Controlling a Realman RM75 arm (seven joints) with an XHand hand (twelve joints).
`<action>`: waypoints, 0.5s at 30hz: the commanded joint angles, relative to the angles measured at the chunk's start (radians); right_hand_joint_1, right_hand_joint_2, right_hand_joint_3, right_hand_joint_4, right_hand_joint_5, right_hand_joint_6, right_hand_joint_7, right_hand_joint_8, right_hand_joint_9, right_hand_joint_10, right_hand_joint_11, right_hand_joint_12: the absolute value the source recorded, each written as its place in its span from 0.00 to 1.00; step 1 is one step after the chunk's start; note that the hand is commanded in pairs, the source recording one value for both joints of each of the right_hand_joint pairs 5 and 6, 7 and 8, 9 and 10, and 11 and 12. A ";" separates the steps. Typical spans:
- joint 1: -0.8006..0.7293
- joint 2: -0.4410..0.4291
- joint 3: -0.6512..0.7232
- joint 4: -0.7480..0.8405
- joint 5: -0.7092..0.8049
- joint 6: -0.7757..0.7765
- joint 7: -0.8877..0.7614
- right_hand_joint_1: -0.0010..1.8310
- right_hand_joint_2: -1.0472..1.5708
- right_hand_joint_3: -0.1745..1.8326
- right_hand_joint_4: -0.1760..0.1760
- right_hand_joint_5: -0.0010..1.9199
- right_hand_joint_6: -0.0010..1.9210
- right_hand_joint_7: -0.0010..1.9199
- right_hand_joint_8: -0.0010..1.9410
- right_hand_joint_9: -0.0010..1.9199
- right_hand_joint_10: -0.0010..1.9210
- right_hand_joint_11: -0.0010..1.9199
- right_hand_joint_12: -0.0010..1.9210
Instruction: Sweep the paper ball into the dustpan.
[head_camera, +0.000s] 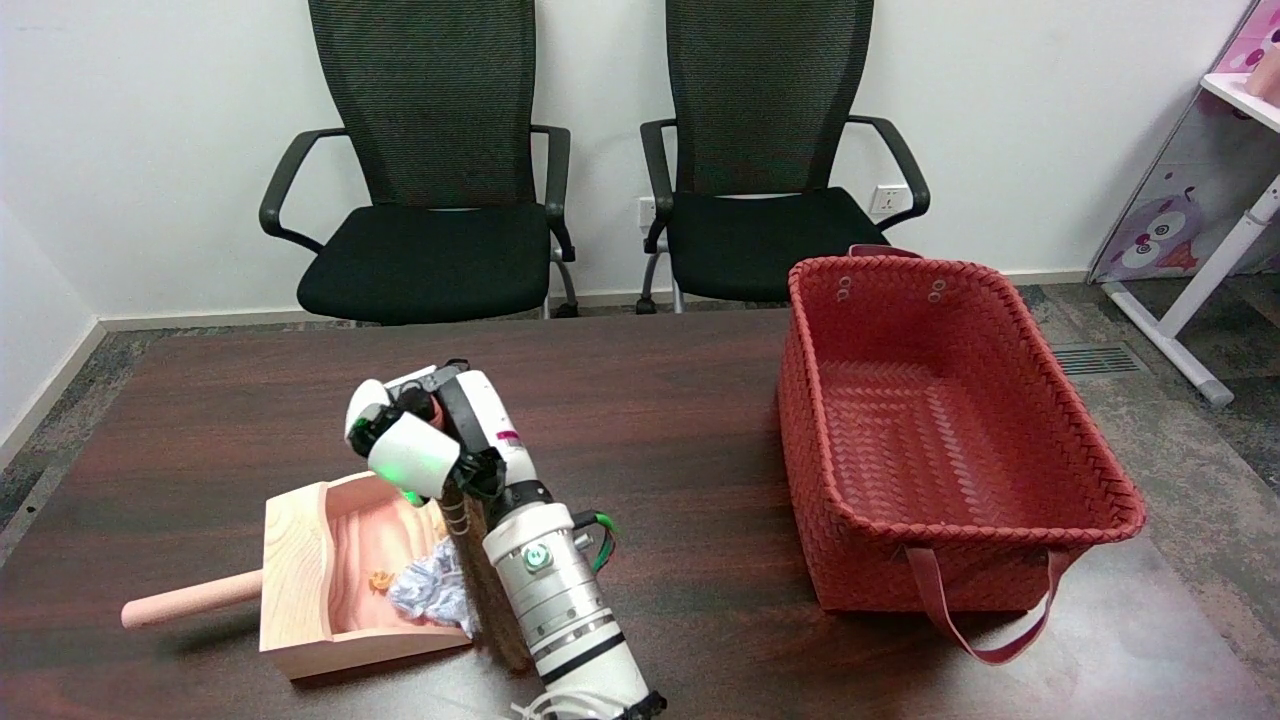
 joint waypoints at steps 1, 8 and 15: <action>0.120 0.003 -0.053 0.163 0.135 -0.039 0.611 0.25 0.86 0.89 0.54 1.00 1.00 1.00 0.99 1.00 1.00 1.00 1.00; 0.132 0.003 -0.055 0.161 0.135 -0.004 0.870 0.29 0.79 0.80 0.53 1.00 1.00 1.00 0.99 1.00 1.00 1.00 1.00; 0.151 0.006 -0.053 0.162 0.168 -0.004 0.890 0.29 0.79 0.77 0.52 1.00 1.00 1.00 0.99 1.00 1.00 1.00 1.00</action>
